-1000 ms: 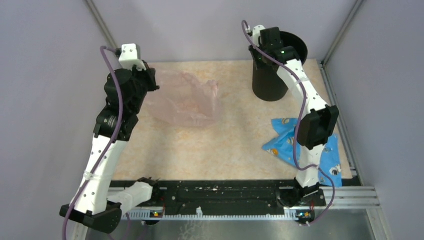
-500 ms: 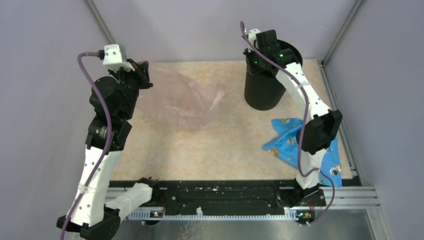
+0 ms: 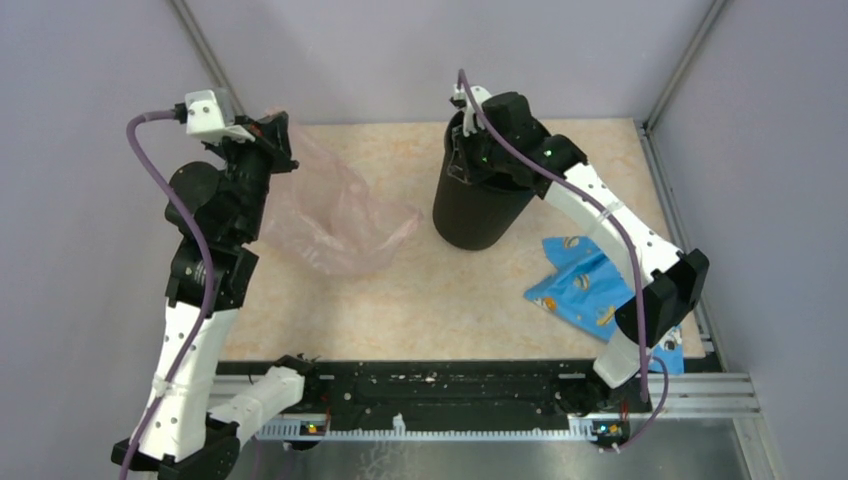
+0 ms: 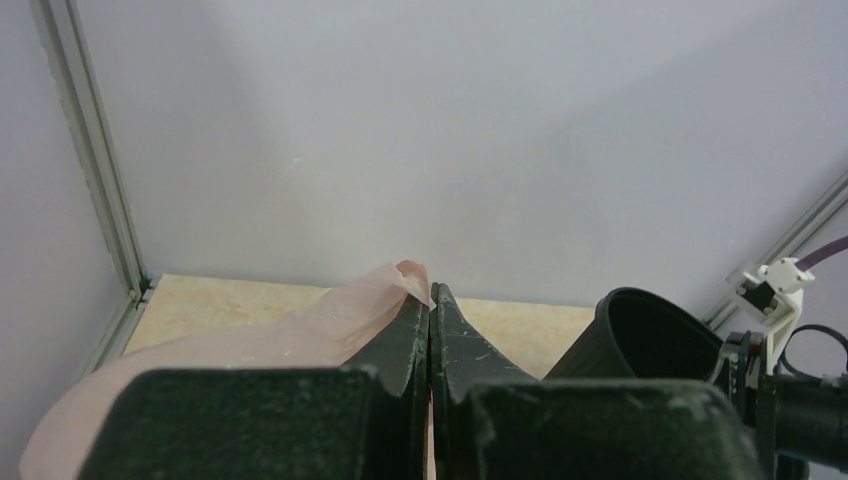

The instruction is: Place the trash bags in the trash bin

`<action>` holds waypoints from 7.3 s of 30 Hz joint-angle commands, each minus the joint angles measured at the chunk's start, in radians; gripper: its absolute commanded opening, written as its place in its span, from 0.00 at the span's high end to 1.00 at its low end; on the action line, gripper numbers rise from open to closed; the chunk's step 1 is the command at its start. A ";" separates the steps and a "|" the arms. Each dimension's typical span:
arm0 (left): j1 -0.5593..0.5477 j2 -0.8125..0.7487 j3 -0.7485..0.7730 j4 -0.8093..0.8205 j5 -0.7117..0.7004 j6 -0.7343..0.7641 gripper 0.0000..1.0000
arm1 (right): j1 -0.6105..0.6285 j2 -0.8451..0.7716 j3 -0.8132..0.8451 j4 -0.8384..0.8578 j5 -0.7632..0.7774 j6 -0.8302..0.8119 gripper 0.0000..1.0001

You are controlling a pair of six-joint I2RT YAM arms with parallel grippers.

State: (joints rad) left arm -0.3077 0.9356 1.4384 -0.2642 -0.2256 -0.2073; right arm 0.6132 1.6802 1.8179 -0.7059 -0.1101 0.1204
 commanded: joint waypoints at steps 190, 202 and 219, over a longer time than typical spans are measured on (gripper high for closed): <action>0.005 0.293 0.292 -0.101 0.136 -0.141 1.00 | 0.304 0.108 0.583 0.524 0.254 -0.252 0.90; 0.005 0.342 0.278 -0.060 0.158 -0.155 1.00 | 0.304 -0.075 0.465 0.353 0.335 -0.198 0.02; 0.009 0.356 0.263 -0.056 0.158 -0.144 1.00 | 0.164 -0.318 0.277 0.065 0.573 -0.058 0.02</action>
State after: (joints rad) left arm -0.3023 1.2869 1.7069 -0.3672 -0.0784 -0.3599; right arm 0.8707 1.3895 2.1132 -0.5400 0.4240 -0.0280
